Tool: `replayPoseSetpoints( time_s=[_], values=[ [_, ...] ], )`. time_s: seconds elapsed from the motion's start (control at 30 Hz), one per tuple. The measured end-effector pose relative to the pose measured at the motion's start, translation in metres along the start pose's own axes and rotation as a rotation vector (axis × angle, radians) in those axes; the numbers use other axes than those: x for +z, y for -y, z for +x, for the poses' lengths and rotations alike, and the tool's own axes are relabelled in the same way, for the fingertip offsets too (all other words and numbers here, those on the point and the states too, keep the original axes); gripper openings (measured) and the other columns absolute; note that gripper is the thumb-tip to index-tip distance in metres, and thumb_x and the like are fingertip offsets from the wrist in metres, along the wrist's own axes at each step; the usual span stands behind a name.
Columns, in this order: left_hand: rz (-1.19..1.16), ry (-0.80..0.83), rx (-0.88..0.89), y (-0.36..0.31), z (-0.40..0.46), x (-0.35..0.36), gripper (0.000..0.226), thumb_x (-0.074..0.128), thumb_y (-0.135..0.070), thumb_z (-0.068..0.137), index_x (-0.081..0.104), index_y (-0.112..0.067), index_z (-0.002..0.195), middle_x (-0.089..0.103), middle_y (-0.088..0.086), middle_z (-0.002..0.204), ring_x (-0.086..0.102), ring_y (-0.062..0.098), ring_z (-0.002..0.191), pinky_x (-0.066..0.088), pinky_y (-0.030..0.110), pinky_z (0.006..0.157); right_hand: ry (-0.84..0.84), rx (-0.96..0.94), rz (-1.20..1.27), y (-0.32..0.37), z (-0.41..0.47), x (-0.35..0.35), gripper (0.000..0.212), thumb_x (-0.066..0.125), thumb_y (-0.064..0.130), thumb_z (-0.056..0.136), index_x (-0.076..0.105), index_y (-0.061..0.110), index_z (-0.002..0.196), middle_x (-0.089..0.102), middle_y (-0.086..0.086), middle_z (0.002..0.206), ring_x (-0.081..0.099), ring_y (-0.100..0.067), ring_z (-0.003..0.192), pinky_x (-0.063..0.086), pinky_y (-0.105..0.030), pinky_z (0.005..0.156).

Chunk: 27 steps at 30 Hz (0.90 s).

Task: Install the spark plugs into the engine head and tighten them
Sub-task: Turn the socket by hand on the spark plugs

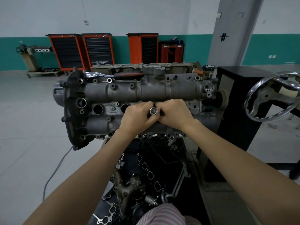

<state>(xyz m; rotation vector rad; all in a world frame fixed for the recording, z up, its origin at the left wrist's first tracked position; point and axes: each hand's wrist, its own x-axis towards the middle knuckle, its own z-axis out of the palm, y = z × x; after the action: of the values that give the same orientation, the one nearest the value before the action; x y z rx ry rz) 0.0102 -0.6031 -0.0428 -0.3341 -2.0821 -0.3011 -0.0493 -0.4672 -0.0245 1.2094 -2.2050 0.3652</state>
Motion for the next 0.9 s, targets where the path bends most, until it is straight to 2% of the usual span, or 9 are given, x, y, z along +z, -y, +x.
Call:
replayPoseSetpoints(
  time_s=[0.1, 0.27, 0.4, 0.53, 0.63, 0.77, 0.9],
  values=[
    [-0.046, 0.024, -0.04, -0.0004, -0.0007, -0.0011, 0.035, 0.044, -0.031, 0.081, 0.043, -0.003, 0.06, 0.045, 0.008, 0.049, 0.042, 0.027, 0.041, 0.026, 0.025, 0.043, -0.032, -0.017, -0.012, 0.0008, -0.0003, 0.0012, 0.021, 0.058, 0.026, 0.08, 0.055, 0.006, 0.076, 0.065, -0.012, 0.067, 0.06, -0.037, 0.063, 0.031, -0.031, 0.051],
    [-0.088, 0.029, -0.057, -0.0023, -0.0004, -0.0027, 0.029, 0.044, -0.032, 0.08, 0.041, -0.007, 0.065, 0.042, 0.002, 0.052, 0.04, 0.025, 0.043, 0.029, 0.028, 0.043, -0.007, -0.057, -0.061, -0.0017, 0.0008, 0.004, 0.019, 0.052, 0.027, 0.084, 0.056, 0.008, 0.085, 0.067, -0.009, 0.076, 0.061, -0.035, 0.071, 0.035, -0.034, 0.053],
    [-0.03, 0.012, -0.036, -0.0012, -0.0004, -0.0008, 0.038, 0.047, -0.034, 0.081, 0.043, -0.006, 0.057, 0.044, 0.004, 0.047, 0.041, 0.022, 0.041, 0.025, 0.023, 0.046, -0.016, -0.054, 0.002, -0.0016, -0.0014, 0.0022, 0.018, 0.057, 0.02, 0.082, 0.062, 0.005, 0.073, 0.066, -0.015, 0.07, 0.061, -0.037, 0.066, 0.041, -0.039, 0.054],
    [-0.002, -0.028, -0.018, 0.0005, 0.0003, 0.0017, 0.04, 0.05, -0.033, 0.079, 0.044, -0.007, 0.049, 0.046, 0.005, 0.044, 0.04, 0.021, 0.04, 0.024, 0.021, 0.044, -0.04, -0.021, 0.012, -0.0004, -0.0018, 0.0006, 0.017, 0.063, 0.017, 0.077, 0.062, 0.005, 0.065, 0.065, -0.018, 0.064, 0.06, -0.039, 0.061, 0.037, -0.035, 0.051],
    [-0.015, -0.026, -0.023, 0.0008, -0.0001, 0.0021, 0.037, 0.049, -0.031, 0.076, 0.043, -0.005, 0.049, 0.046, 0.007, 0.044, 0.041, 0.024, 0.039, 0.025, 0.02, 0.045, -0.058, -0.016, 0.008, 0.0006, -0.0014, 0.0012, 0.017, 0.057, 0.02, 0.078, 0.057, 0.004, 0.073, 0.065, -0.016, 0.065, 0.06, -0.039, 0.06, 0.031, -0.033, 0.051],
    [-0.045, -0.001, -0.01, -0.001, -0.0004, 0.0002, 0.031, 0.047, -0.029, 0.074, 0.041, -0.005, 0.055, 0.043, 0.005, 0.048, 0.036, 0.023, 0.04, 0.024, 0.022, 0.046, -0.037, -0.039, -0.037, -0.0018, 0.0, 0.0042, 0.027, 0.055, 0.031, 0.08, 0.051, 0.008, 0.091, 0.066, -0.008, 0.074, 0.061, -0.034, 0.069, 0.028, -0.031, 0.052],
    [-0.046, 0.016, -0.022, -0.0021, -0.0006, -0.0011, 0.03, 0.046, -0.031, 0.074, 0.044, -0.005, 0.06, 0.047, 0.005, 0.051, 0.042, 0.023, 0.043, 0.028, 0.023, 0.045, -0.038, -0.082, -0.032, -0.003, 0.0007, 0.0034, 0.019, 0.055, 0.025, 0.081, 0.057, 0.008, 0.087, 0.066, -0.011, 0.072, 0.061, -0.036, 0.069, 0.033, -0.034, 0.052]
  ],
)
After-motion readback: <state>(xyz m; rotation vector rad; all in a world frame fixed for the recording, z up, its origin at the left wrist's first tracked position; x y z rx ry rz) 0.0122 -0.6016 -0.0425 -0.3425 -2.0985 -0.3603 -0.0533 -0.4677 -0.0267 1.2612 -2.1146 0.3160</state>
